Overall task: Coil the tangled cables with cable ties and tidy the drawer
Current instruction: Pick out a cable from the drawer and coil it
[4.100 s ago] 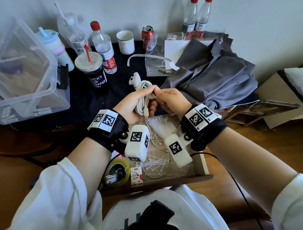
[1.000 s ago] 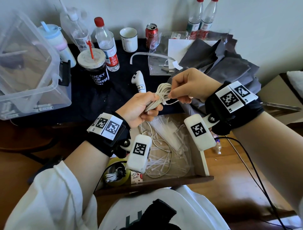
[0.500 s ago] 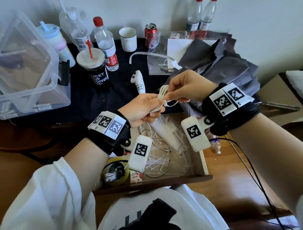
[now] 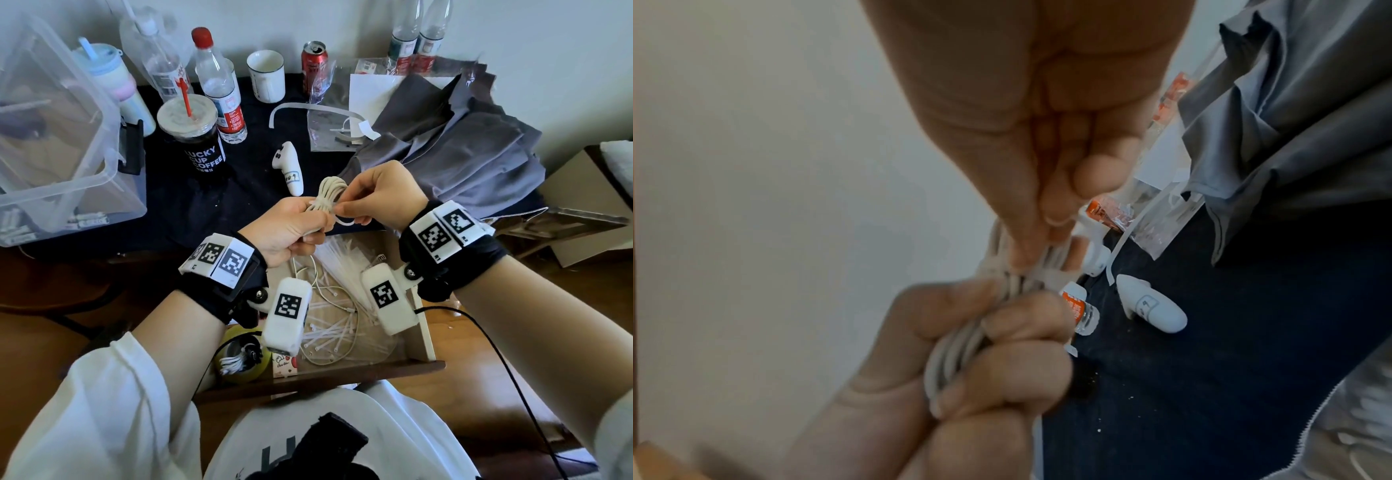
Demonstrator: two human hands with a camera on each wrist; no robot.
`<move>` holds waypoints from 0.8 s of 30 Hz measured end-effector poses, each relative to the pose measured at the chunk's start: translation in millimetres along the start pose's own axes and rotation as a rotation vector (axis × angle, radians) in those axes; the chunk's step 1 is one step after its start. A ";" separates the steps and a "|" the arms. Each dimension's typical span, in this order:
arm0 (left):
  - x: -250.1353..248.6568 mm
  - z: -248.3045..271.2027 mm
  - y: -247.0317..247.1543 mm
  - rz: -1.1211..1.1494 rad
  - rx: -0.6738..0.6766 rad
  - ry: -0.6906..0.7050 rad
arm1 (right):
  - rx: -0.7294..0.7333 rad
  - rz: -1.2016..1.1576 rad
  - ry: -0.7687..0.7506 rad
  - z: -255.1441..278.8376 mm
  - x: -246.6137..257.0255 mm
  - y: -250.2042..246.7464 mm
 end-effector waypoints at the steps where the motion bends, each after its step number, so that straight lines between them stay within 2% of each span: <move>1: -0.5 -0.8 1.7 0.004 0.004 0.003 | -0.028 0.009 -0.005 -0.9 -0.4 -0.3; 6: 0.4 -5.6 -6.2 0.002 0.003 -0.023 | -0.082 -0.016 -0.104 -0.4 4.6 -0.8; 8: 5.5 -4.3 -8.8 -0.036 0.018 -0.056 | -0.106 0.076 -0.187 -0.5 13.1 -0.8; 11: 13.6 -1.4 -8.5 -0.118 0.052 -0.098 | -0.006 0.291 -0.298 -1.5 26.8 20.4; 14: 17.4 -1.2 -4.5 -0.115 0.092 -0.119 | -0.003 0.331 -0.388 -0.5 37.1 27.8; 20: 18.6 -0.1 -12.0 -0.106 0.105 -0.122 | 0.093 0.464 -0.347 -9.7 27.6 52.3; 24: 22.7 2.6 -2.1 -0.332 0.220 -0.155 | 0.063 0.178 -0.381 -2.7 47.4 53.2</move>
Point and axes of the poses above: each hand's wrist, its own z-axis away from the middle knuckle, its own y-axis out of the palm, x = y × z, the point moved 10 cm from there along -z, towards the middle knuckle, and after that the axes turned 9 degrees about y, right-handed, at the moved point
